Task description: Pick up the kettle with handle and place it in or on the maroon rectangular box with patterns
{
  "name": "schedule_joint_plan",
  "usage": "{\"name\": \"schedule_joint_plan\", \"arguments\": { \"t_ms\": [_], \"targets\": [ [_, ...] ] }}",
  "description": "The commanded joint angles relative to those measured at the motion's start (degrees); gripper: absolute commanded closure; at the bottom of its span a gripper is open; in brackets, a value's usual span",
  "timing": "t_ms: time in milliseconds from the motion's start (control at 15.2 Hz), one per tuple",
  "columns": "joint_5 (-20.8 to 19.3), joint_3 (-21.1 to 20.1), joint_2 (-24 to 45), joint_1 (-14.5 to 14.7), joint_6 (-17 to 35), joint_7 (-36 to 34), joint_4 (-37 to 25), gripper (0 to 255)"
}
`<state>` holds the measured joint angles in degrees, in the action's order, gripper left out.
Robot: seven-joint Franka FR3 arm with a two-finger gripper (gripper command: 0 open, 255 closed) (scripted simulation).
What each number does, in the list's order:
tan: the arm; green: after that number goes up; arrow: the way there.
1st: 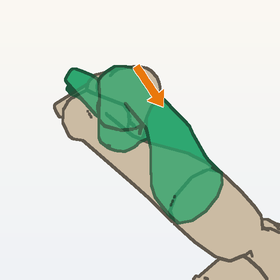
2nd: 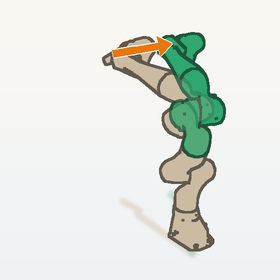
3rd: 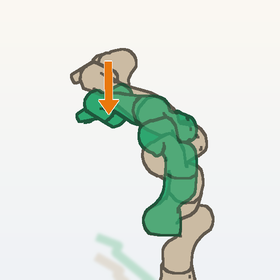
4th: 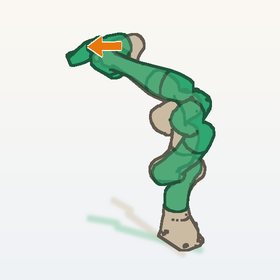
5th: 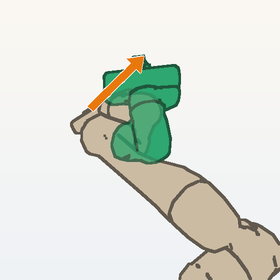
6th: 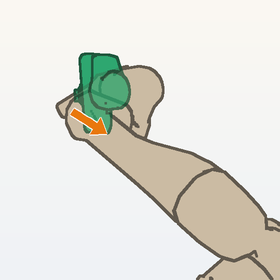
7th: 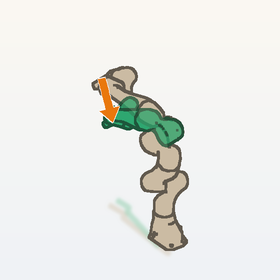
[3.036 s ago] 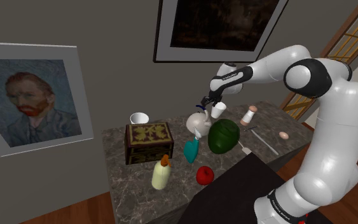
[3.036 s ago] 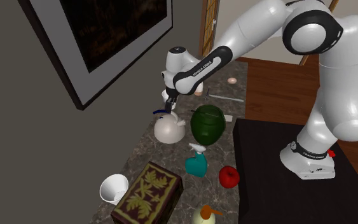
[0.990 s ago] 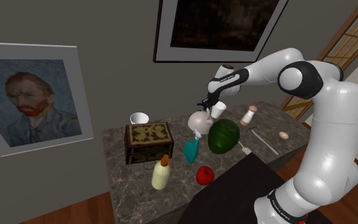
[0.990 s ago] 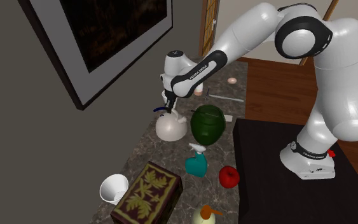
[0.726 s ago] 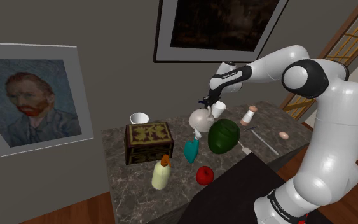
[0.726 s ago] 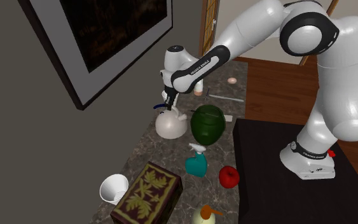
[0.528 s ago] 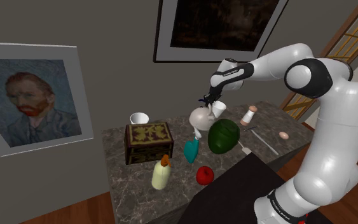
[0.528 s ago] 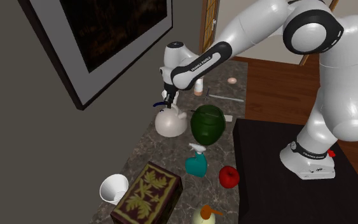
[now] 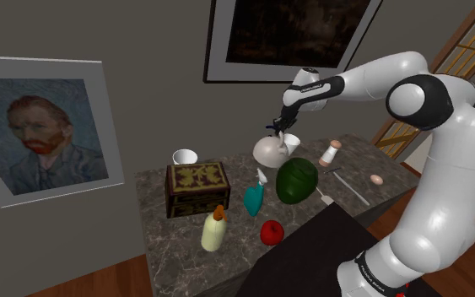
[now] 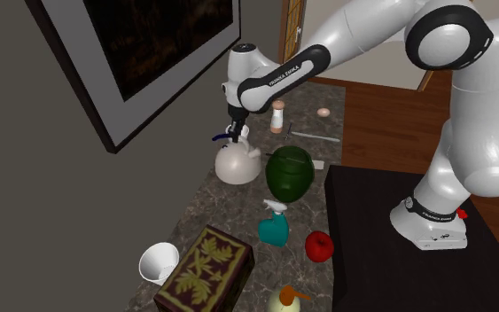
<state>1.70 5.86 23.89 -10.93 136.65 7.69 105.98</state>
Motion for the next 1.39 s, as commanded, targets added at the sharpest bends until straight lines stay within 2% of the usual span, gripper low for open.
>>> {"name": "schedule_joint_plan", "arguments": {
  "t_ms": [0, 1320],
  "targets": [
    [-0.2, 0.1, -1.2, 0.2, -1.3, -0.3, -0.2, 255],
    [-1.0, 0.4, -7.6, 0.5, -14.4, -0.6, -6.9, 255]
  ]
}}
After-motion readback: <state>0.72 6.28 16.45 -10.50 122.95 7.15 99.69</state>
